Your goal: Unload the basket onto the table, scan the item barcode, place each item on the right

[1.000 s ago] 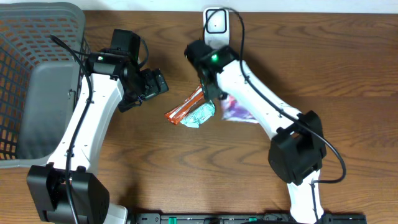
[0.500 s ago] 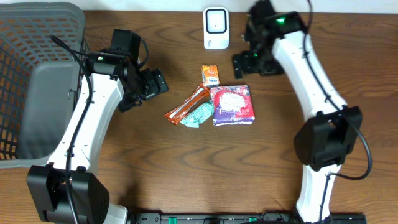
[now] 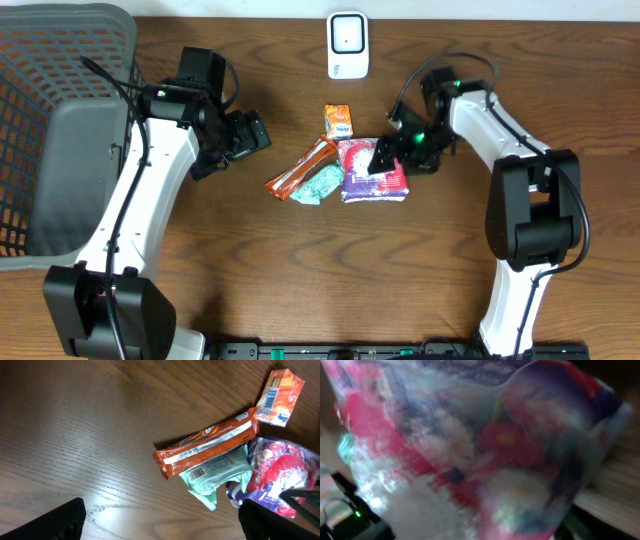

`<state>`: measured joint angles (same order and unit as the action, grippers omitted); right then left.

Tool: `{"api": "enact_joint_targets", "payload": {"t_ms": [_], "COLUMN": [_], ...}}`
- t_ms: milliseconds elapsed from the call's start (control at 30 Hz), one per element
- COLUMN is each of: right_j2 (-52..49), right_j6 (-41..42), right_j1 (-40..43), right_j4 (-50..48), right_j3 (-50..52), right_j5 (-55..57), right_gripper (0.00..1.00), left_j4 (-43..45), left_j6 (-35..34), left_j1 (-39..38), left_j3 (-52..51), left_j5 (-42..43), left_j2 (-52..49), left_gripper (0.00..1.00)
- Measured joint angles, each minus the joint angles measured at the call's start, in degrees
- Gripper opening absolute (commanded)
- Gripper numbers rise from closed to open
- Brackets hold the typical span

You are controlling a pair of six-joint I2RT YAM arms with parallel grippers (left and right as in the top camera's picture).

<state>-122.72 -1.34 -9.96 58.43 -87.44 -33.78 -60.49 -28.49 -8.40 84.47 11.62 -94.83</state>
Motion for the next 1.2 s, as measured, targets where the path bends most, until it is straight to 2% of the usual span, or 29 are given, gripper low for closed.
{"api": "enact_joint_targets", "payload": {"t_ms": [100, 167, 267, 400, 667, 800, 900, 1067, 1200], "right_j2": [0.0, 0.0, 0.0, 0.0, 0.0, 0.0, 0.0, 0.0, 0.0], "right_j6": [1.01, 2.08, 3.43, 4.11, 4.66, 5.25, 5.64, 8.72, 13.2], "right_j1": [0.04, 0.04, 0.26, 0.46, 0.24, 0.26, 0.31, 0.28, -0.55], "right_j4": [-1.66, -1.92, -0.2, 3.58, 7.37, 5.81, 1.18, -14.43, -25.77], "right_j3": [1.53, 1.51, 0.15, -4.37, -13.07, -17.0, -20.33, -22.29, -22.29], "right_j5": [-0.57, -0.52, -0.17, 0.96, 1.25, 0.9, -0.37, -1.29, 4.24], "right_gripper": [0.31, 0.24, 0.22, 0.01, 0.01, 0.01, 0.01, 0.01, 0.01], "left_j4": [0.02, 0.02, 0.0, 0.0, 0.0, 0.0, 0.02, 0.02, 0.02], "left_j6": [0.0, 0.0, 0.0, 0.0, 0.0, 0.0, 0.0, 0.0, 0.0], "left_j1": [0.0, 0.0, 0.0, 0.0, 0.0, 0.0, 0.0, 0.0, 0.0], "left_j3": [0.0, 0.0, 0.0, 0.0, 0.0, 0.0, 0.0, 0.0, 0.0], "left_j5": [0.0, 0.02, 0.02, 0.02, 0.02, 0.02, 0.02, 0.02, 0.02], "left_j2": [0.0, 0.0, 0.0, 0.0, 0.0, 0.0, 0.0, 0.0, 0.0], "left_gripper": [0.98, 0.98, 0.98, 0.98, 0.98, 0.98, 0.98, 0.98, 0.98]}}
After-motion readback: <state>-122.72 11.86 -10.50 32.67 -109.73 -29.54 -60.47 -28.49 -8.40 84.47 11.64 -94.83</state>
